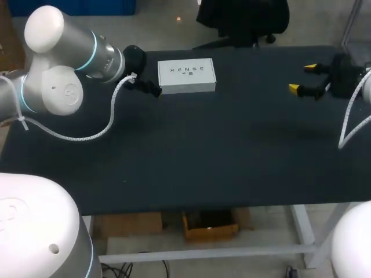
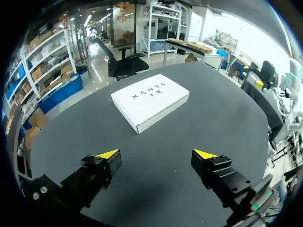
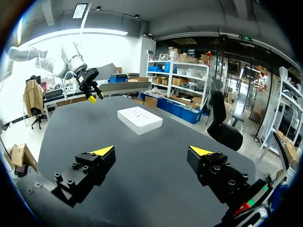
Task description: Assemble the packaging by folding the flat box into shape, placing the metal phone stand inside, and closing the box properly
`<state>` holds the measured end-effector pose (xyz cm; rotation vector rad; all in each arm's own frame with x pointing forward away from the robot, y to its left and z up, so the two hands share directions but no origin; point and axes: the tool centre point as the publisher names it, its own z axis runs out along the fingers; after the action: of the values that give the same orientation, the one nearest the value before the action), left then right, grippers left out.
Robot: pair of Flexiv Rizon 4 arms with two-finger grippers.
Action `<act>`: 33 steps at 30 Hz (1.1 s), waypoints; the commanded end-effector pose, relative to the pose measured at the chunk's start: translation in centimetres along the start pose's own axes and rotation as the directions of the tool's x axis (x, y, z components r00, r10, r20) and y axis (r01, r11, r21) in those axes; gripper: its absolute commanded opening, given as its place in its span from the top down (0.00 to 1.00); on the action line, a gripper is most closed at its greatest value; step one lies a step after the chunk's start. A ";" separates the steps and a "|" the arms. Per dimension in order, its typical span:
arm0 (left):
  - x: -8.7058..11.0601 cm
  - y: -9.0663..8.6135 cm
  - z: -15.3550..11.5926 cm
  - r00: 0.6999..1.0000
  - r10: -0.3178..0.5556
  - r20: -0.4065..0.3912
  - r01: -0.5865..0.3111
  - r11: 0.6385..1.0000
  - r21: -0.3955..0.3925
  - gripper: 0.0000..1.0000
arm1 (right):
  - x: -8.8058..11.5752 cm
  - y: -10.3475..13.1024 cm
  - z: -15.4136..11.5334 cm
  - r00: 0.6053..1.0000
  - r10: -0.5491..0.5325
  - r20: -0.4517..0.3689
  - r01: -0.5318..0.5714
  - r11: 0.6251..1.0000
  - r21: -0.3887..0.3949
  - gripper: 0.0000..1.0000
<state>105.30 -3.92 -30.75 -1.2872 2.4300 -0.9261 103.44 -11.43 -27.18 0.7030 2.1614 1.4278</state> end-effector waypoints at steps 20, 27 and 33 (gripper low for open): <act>-5.1 2.5 -3.1 0.974 0.219 -0.063 -0.205 0.964 0.172 0.00 | 0.0 -0.2 -0.1 1.000 -0.002 -0.004 0.002 1.000 -0.010 0.00; -5.3 3.2 -3.0 0.892 0.398 0.214 -0.425 0.900 0.095 0.00 | 0.0 -0.2 -0.1 1.000 -0.002 -0.004 0.002 1.000 -0.010 0.00; -5.4 3.2 -3.2 0.822 0.472 0.318 -0.512 0.858 0.051 0.00 | 0.0 -0.2 -0.1 1.000 -0.002 -0.004 0.002 1.000 -0.010 0.00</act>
<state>105.31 3.66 -30.99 -0.6905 2.3938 -0.8861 103.44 -11.42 -27.18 0.7029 2.1614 1.4280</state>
